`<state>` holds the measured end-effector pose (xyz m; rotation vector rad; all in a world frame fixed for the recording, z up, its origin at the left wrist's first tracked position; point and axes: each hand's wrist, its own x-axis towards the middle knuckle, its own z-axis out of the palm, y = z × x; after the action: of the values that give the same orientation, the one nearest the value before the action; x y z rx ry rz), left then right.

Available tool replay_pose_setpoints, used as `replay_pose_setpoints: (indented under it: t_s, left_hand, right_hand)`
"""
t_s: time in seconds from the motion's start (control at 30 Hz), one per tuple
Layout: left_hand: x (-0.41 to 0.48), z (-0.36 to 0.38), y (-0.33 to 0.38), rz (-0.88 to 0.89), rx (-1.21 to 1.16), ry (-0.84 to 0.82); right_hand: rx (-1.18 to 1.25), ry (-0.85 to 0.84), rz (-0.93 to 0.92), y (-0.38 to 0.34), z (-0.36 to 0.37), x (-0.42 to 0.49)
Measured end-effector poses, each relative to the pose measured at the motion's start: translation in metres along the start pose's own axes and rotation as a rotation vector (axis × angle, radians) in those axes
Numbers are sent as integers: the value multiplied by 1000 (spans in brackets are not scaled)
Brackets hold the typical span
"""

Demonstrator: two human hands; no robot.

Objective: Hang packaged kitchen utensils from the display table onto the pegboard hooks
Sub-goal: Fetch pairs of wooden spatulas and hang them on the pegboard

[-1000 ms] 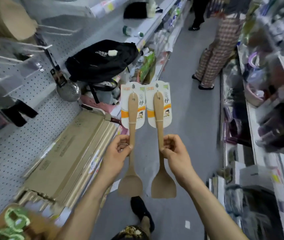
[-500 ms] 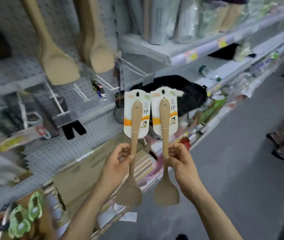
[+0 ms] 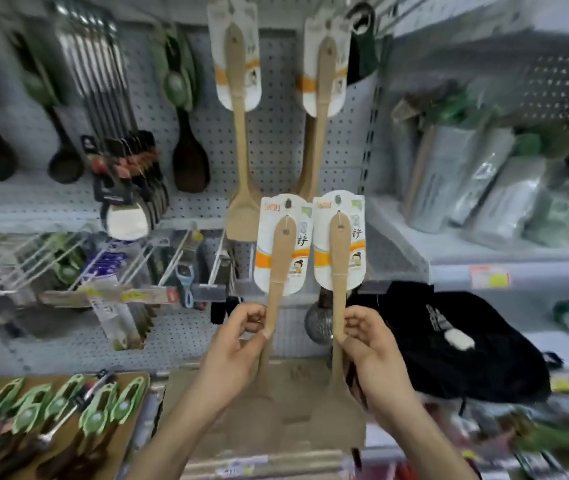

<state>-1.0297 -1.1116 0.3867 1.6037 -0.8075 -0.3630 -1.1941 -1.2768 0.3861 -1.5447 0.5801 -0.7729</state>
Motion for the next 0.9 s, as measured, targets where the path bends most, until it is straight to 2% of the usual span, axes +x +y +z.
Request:
replay_pose_setpoints:
  t_s: [0.37, 0.5, 0.7, 0.9]
  left_hand:
    - [75, -22, 122, 200, -72, 139]
    - [100, -34, 158, 277, -73, 142]
    - [130, -51, 180, 340, -44, 149]
    - [155, -67, 174, 328, -34, 166]
  right_hand:
    - [38, -97, -252, -109, -1, 90]
    - [22, -109, -298, -135, 1, 120]
    - [47, -82, -341, -164, 7, 152]
    - [51, -66, -298, -173, 13, 169]
